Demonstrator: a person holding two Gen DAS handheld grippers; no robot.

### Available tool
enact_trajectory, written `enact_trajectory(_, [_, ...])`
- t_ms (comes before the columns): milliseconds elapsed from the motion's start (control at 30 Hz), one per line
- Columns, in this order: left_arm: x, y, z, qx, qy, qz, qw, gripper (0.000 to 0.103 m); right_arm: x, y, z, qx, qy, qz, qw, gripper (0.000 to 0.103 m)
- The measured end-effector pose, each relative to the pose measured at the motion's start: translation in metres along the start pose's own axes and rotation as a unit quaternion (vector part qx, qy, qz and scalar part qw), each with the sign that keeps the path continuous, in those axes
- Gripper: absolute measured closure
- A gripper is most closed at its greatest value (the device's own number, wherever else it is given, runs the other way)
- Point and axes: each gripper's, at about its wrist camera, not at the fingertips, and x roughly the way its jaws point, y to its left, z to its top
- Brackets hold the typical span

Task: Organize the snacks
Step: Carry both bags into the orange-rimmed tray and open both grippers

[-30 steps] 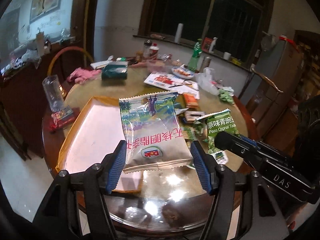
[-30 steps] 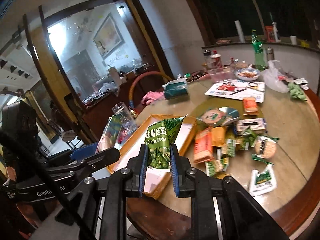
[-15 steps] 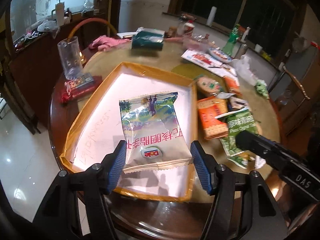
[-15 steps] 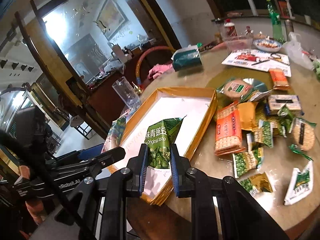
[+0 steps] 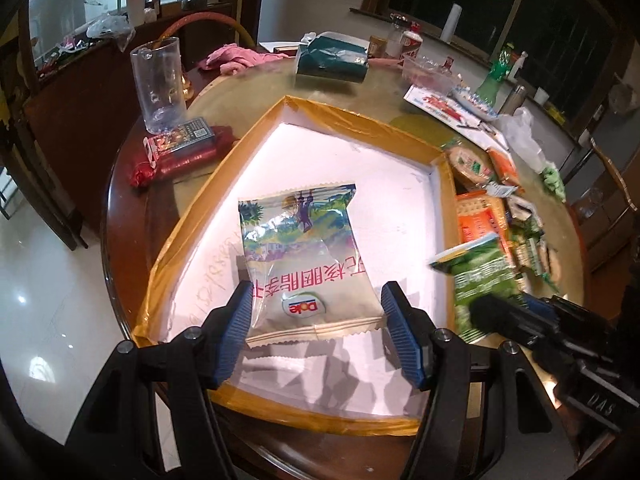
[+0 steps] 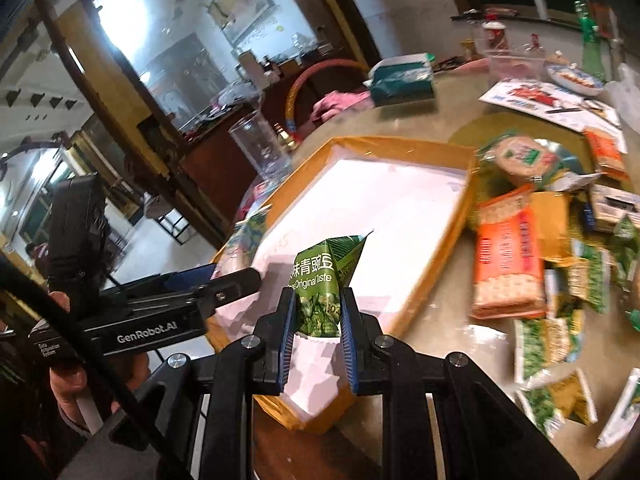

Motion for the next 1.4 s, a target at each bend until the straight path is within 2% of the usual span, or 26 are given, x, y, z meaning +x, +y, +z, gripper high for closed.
enact_trajectory(267, [0.033,0.004,-0.010,0.031,0.048,0.054,0.9969,0.036,0.041,0.012,-0.013,-0.054,0.046,-0.048,0.996,0.082])
enact_trajectory(467, [0.043,0.010,-0.012,0.018,0.061,0.058,0.9963,0.034,0.052,0.014,-0.016,-0.074,0.064,-0.071,0.993,0.081])
enact_trajectory(600, [0.039,0.015,-0.012,0.013,0.056,0.066,0.9961,0.022,0.055,0.013,-0.015,-0.060,0.062,-0.063,0.994,0.079])
enact_trajectory(633, [0.036,0.016,-0.012,0.013,0.049,0.067,0.9965,0.019,0.053,0.013,-0.015,-0.058,0.060,-0.059,0.995,0.074])
enact_trajectory(667, [0.031,0.017,-0.011,0.010,0.038,0.070,0.9968,0.017,0.050,0.013,-0.015,-0.058,0.056,-0.059,0.995,0.066])
enact_trajectory(800, [0.021,0.019,-0.011,-0.021,0.015,0.074,0.9969,0.014,0.032,0.019,-0.016,-0.073,0.028,-0.056,0.995,0.050])
enact_trajectory(833, [0.018,0.019,-0.011,-0.026,0.011,0.075,0.9968,0.014,0.027,0.020,-0.016,-0.072,0.021,-0.053,0.996,0.043])
enact_trajectory(933, [0.005,0.011,-0.013,-0.034,-0.012,0.080,0.9962,0.014,0.005,0.016,-0.021,-0.060,-0.007,-0.045,0.997,0.034])
enact_trajectory(1000, [-0.002,0.001,-0.015,-0.026,-0.026,0.090,0.9953,0.014,-0.013,0.010,-0.027,-0.048,-0.024,-0.039,0.998,0.033])
enact_trajectory(1100, [-0.013,-0.022,-0.021,0.006,-0.035,0.097,0.9946,0.014,-0.032,0.000,-0.035,-0.031,-0.040,-0.055,0.997,0.033])
enact_trajectory(1200, [-0.024,-0.047,-0.032,0.025,-0.048,0.078,0.9955,0.014,-0.055,-0.013,-0.050,-0.012,-0.061,-0.085,0.994,0.033])
enact_trajectory(1267, [-0.027,-0.066,-0.039,0.042,-0.048,0.051,0.9967,0.013,-0.072,-0.025,-0.062,0.005,-0.075,-0.106,0.992,0.033])
enact_trajectory(1400, [-0.025,-0.097,-0.049,0.071,-0.041,0.028,0.9962,0.013,-0.097,-0.048,-0.081,0.046,-0.094,-0.123,0.987,0.032])
